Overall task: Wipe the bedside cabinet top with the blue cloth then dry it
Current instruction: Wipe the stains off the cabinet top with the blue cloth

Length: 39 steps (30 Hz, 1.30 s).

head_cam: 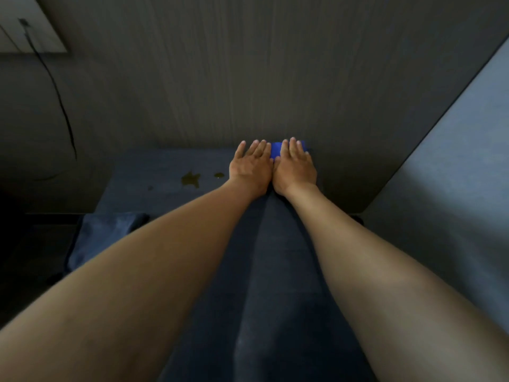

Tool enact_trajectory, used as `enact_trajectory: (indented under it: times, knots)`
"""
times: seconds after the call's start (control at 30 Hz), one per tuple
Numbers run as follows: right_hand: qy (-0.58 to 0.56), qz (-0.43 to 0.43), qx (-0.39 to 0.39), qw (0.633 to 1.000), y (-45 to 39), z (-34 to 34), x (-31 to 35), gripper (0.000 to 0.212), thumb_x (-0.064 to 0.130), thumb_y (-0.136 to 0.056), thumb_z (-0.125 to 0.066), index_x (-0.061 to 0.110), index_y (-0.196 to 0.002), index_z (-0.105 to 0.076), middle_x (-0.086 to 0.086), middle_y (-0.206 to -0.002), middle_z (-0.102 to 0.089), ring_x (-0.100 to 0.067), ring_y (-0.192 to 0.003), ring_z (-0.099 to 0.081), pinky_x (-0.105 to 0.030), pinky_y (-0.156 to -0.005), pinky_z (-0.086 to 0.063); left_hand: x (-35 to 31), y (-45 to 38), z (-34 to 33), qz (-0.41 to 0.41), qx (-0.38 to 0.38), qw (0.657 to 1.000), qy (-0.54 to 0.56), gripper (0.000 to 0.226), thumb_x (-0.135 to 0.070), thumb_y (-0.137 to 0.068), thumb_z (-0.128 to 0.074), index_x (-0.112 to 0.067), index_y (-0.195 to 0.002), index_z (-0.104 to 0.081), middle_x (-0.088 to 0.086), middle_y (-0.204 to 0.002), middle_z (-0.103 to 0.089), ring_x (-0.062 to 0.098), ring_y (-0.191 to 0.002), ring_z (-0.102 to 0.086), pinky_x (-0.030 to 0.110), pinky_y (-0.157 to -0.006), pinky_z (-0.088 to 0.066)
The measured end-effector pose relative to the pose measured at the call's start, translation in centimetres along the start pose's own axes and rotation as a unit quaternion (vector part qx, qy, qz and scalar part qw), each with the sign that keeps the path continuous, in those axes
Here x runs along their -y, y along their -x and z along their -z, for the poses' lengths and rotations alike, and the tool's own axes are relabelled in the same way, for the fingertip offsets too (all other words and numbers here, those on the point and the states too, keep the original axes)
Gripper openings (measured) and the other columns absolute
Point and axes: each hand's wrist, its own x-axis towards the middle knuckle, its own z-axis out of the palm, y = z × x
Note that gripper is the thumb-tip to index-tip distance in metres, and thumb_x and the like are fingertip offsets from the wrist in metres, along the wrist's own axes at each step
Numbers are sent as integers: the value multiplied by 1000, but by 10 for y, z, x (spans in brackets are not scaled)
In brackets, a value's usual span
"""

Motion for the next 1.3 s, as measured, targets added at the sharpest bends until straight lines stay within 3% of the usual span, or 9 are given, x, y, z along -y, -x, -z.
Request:
enact_trajectory:
  times: [0.43, 0.83, 1.07, 1.3]
  knots:
    - [-20, 32, 33, 999, 55, -15, 95, 63, 35, -106, -20, 6, -157, 4, -10, -166, 10, -21, -153, 9, -37, -124, 1, 76, 78, -5, 58, 37, 997, -32, 55, -33, -108, -6, -13, -158, 1, -2, -167, 4, 13, -153, 5, 39, -122, 8]
    - [-2, 93, 62, 994, 66, -35, 224, 64, 34, -106, -21, 4, -156, 4, -12, -165, 10, -24, -153, 9, -38, -124, -2, 192, 120, -13, 135, 86, 986, -45, 55, -34, -108, -8, -13, -158, 1, 0, -167, 4, 15, -153, 3, 39, -122, 5]
    - [-14, 110, 88, 990, 72, -44, 278, 64, 34, -106, -23, 5, -157, 4, -11, -166, 10, -23, -153, 8, -38, -123, -2, 245, 145, -23, 156, 79, 985, 14, 55, -34, -108, -11, -14, -159, -1, -1, -167, 2, 14, -153, 1, 38, -124, 0]
    - [-22, 123, 96, 988, 69, -48, 289, 65, 36, -106, -22, 5, -156, 5, -11, -165, 12, -23, -152, 11, -38, -123, 1, 261, 147, -33, 142, 60, 986, 70, 57, -32, -108, -17, -10, -158, -2, 3, -167, -2, 18, -154, 3, 39, -124, -5]
